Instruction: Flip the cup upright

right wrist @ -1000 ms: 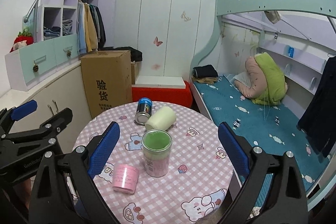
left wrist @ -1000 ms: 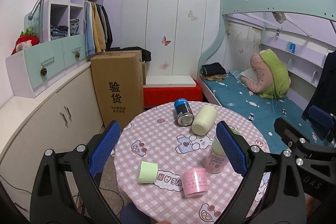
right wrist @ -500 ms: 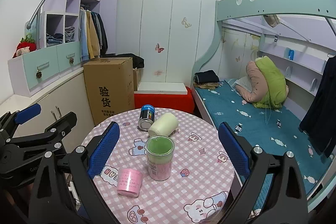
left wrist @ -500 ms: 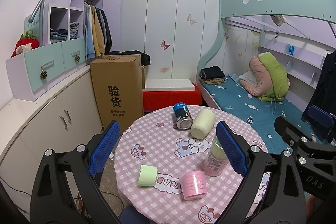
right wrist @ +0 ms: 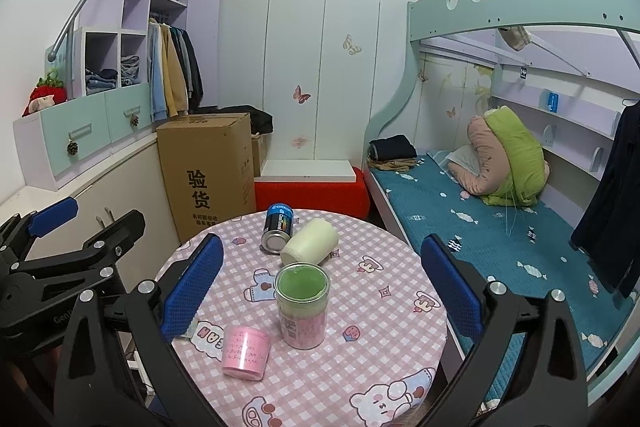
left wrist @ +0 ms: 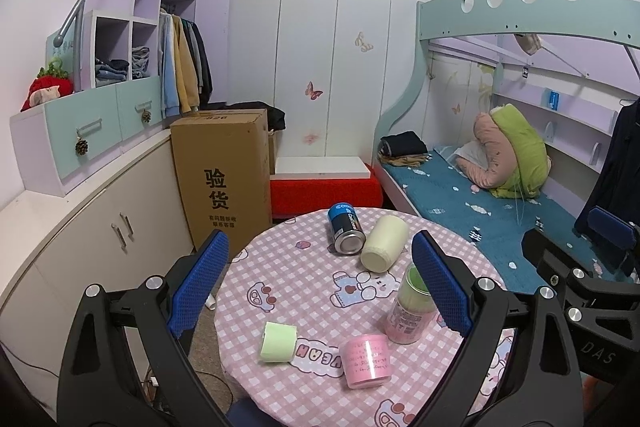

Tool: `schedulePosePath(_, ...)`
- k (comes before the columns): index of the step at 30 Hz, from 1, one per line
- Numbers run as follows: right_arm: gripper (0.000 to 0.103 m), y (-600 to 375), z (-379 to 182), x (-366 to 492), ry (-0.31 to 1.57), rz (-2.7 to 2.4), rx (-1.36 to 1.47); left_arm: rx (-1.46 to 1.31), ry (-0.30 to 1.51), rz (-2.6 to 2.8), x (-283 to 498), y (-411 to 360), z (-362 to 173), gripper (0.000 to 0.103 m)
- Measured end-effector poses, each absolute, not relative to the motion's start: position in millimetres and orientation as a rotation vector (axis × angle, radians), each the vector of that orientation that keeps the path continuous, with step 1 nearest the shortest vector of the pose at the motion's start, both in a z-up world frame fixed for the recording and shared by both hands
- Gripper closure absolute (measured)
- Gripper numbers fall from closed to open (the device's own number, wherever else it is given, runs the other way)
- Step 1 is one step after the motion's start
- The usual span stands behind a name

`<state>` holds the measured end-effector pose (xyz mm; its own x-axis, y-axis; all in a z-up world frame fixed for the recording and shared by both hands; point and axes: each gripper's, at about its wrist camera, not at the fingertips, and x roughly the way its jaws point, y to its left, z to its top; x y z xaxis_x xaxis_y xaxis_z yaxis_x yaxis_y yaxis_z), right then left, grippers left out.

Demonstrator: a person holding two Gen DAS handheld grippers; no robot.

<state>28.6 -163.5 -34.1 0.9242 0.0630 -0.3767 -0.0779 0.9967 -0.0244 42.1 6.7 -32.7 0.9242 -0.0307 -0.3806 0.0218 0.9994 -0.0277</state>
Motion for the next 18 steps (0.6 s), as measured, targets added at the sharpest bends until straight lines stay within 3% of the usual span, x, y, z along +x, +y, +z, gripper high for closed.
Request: schedulePosePath(18, 0.007, -164.1, -34.0, 28.3, 0.384, 0.071, -0.039, -0.017, 0.38, -0.019, 43.1, 6.2, -29.7, 0.01)
